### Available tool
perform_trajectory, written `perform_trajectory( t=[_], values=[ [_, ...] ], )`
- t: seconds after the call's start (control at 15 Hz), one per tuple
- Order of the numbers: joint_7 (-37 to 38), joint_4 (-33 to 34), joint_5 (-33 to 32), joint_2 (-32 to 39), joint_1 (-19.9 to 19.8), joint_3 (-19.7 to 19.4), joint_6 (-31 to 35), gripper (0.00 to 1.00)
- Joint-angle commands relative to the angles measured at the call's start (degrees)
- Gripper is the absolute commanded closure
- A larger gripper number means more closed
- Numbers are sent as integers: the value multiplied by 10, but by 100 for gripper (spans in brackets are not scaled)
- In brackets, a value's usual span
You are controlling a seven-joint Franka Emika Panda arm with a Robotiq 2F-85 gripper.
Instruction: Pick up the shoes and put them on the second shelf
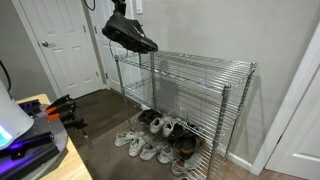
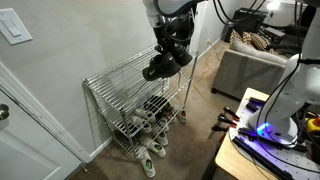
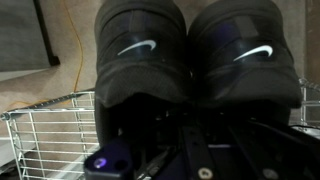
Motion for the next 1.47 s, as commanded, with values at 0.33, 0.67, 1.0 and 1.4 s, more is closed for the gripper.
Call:
perform_trajectory(
  t=[0.33,0.67,1.0,1.4],
  values=[
    [-20,12,-23,-75,-10,37,-258,93],
    [-82,-20,0,-43,-33,33,-284,93],
    [-129,-63,12,18,-57,27,-256,93],
    [-150,-63,24,107,-63,21,-127,93]
  ],
)
